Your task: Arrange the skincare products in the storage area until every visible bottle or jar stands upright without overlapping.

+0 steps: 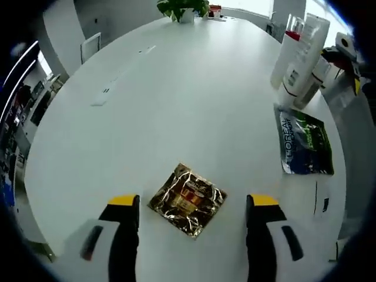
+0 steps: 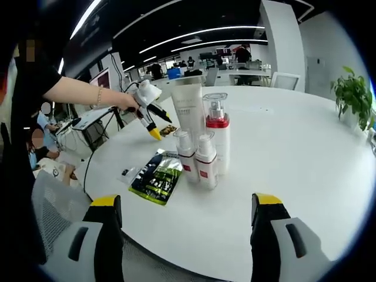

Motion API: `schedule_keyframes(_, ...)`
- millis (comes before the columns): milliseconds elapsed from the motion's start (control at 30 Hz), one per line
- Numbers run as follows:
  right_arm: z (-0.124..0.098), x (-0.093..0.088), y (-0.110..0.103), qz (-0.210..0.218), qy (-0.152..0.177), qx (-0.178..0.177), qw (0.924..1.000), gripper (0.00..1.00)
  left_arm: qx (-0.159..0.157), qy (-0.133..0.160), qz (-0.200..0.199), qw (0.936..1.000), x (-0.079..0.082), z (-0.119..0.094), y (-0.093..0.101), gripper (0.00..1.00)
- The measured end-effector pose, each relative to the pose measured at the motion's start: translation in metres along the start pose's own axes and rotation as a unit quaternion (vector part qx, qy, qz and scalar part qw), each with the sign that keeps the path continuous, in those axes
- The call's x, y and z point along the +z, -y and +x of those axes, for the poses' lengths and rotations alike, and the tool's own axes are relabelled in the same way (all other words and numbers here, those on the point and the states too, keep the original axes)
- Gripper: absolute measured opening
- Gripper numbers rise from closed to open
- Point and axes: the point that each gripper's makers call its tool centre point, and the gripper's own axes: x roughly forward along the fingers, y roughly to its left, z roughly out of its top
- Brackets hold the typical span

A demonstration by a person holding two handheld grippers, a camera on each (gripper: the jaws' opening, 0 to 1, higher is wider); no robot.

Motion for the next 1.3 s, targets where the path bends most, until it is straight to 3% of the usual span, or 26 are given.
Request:
schedule_keyframes(267,0.0,0.0,0.002,-0.002,-0.002,-0.006,1.0,0.9,-0.023,0.002,-0.011,0.9997,0.0,0.001,0.003,0.66)
schedule_keyframes(400,0.0,0.0,0.002,-0.001,-0.002,-0.006,1.0,0.9,-0.016,0.003,-0.021,0.9996,-0.001,0.002,-0.002,0.56)
schedule_keyframes(500,0.001,-0.001,0.003,-0.004,-0.003,-0.006,1.0,0.9,-0.012,0.001,-0.026,0.9996,-0.001,0.001,-0.003,0.4)
schedule_keyframes(767,0.0,0.0,0.002,-0.007,-0.001,-0.005,1.0,0.89,-0.004,-0.003,-0.048,0.9988,0.001,-0.004,0.01,0.38)
schedule_keyframes(1300,0.0,0.004,-0.006,-0.023,0.011,0.014,0.9996,0.89,0.023,0.056,-0.126,0.9902,0.019,-0.049,0.029,0.38)
